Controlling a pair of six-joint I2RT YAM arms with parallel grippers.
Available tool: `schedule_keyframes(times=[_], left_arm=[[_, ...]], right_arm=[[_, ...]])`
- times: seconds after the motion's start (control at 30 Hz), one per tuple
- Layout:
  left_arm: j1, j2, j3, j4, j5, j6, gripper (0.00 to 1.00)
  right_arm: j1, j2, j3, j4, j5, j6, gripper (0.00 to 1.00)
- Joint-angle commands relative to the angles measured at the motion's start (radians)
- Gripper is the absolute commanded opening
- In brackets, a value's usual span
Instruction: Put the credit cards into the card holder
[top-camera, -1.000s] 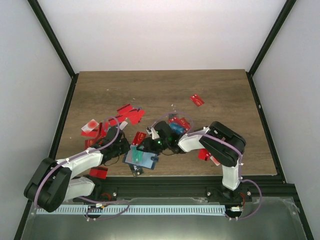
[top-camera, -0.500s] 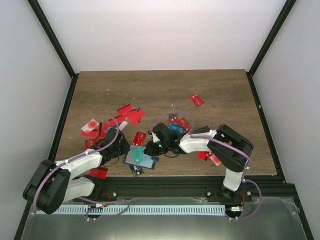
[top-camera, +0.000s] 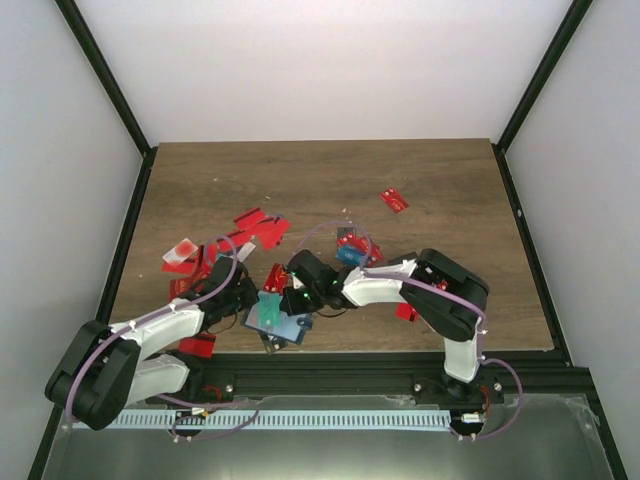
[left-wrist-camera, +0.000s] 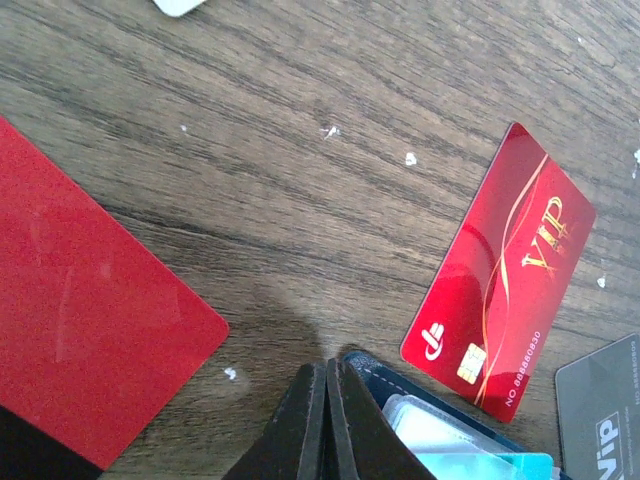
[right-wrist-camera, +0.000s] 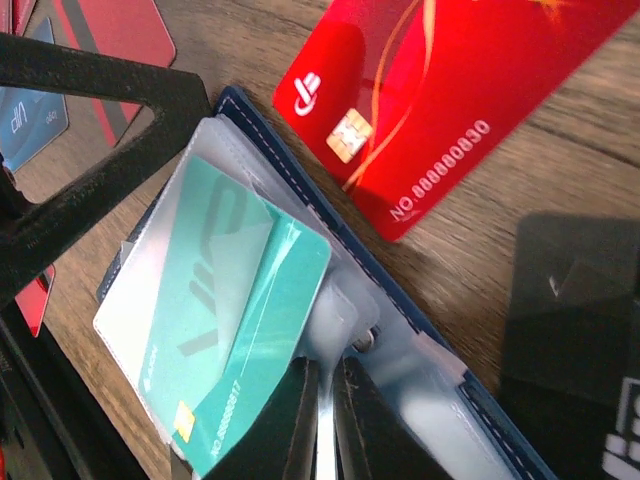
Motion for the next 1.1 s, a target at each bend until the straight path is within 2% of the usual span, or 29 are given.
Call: schedule_keyframes(times=[0.0, 0.27, 0.4, 0.6, 0.83, 0.93, 1.07], left_arm=[[-0.002, 0.002, -0.036, -0.065, 0.014, 0.002, 0.04], [-0.003, -0.015, -0.042, -0.075, 0.004, -0.036, 0.04], [-0.002, -0.06, -0.054, -0.096, 0.001, -0.048, 0.04], [-0.002, -0.142, -0.058, -0.158, -0.022, -0.044, 0.07], [-0.003, -0.143, -0.099, -0.083, 0.075, -0.054, 0.09], [-0.004, -0.161, -0.097, -0.092, 0.093, -0.044, 0.1], [-0.006, -0.225, -0.095, -0.144, 0.1, -0.026, 0.19]], right_arm=[[0.041, 0.06, 0.076, -0.055, 0.042, -0.016, 0.08], [0.086, 0.109, 0.143, -0.093, 0.034, 0.022, 0.1], [0.082, 0.094, 0.136, -0.144, 0.096, 0.007, 0.11], [-0.001, 0.067, 0.037, -0.099, 0.044, -0.066, 0.12], [-0.116, 0.126, 0.08, -0.102, 0.024, -0.191, 0.1], [-0.151, 0.101, 0.093, -0.12, 0.019, -0.231, 0.09], [-0.163, 0.033, 0.08, -0.145, 0.001, -0.268, 0.09]])
